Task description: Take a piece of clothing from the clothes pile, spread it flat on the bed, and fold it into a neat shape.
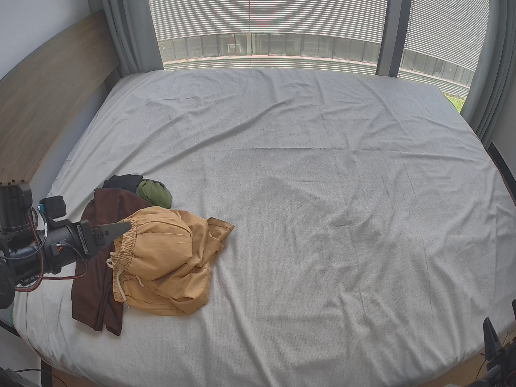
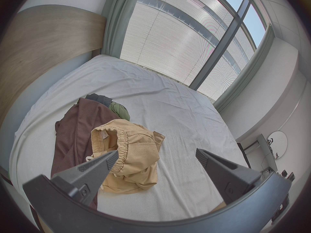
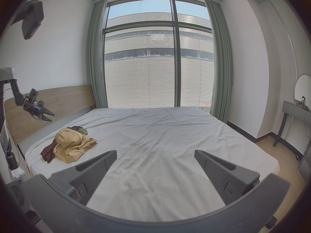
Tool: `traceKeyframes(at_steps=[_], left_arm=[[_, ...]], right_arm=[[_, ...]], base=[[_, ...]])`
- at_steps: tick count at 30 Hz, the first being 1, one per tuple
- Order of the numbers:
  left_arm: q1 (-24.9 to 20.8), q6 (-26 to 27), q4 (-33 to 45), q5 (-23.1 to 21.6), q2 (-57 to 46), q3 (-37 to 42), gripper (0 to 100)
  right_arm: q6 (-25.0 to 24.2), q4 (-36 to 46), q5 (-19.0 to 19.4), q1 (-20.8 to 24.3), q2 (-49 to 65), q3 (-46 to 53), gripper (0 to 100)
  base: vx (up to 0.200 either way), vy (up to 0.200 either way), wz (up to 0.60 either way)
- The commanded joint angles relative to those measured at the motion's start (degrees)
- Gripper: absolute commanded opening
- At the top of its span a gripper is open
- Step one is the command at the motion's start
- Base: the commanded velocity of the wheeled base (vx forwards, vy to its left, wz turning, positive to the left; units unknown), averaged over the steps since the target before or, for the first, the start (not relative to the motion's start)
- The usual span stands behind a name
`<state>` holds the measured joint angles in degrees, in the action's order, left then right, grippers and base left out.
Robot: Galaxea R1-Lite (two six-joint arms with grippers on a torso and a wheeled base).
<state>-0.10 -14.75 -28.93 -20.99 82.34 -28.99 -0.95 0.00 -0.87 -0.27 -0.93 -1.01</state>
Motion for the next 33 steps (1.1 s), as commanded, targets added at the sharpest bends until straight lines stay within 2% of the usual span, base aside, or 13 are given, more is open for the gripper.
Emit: traceKeyframes(at_steps=[1,8,17,33], left_arm=[[0.0,0.0,-1.0,-0.1,3.4,-0.2,100],[0.4,0.0,-4.6,0.3,9.7,-0.6,100],[2.3,0.0,-14.1,0.4,19.2,-1.0,100],[1.9,-1.3,-16.9,0.3,27.4,-5.0,100]], right_arm=[[0.0,0.0,0.0,-0.1,0.9,1.0,100],[0.0,0.0,0.0,0.0,0.9,1.0,100],[0.0,0.0,0.0,0.0,0.9,1.0,100],[0.0,0.0,0.0,0.0,0.9,1.0,100]], base=[[0.0,0.0,0.0],[0.0,0.0,0.0],[0.0,0.0,0.0],[0.0,0.0,0.0]])
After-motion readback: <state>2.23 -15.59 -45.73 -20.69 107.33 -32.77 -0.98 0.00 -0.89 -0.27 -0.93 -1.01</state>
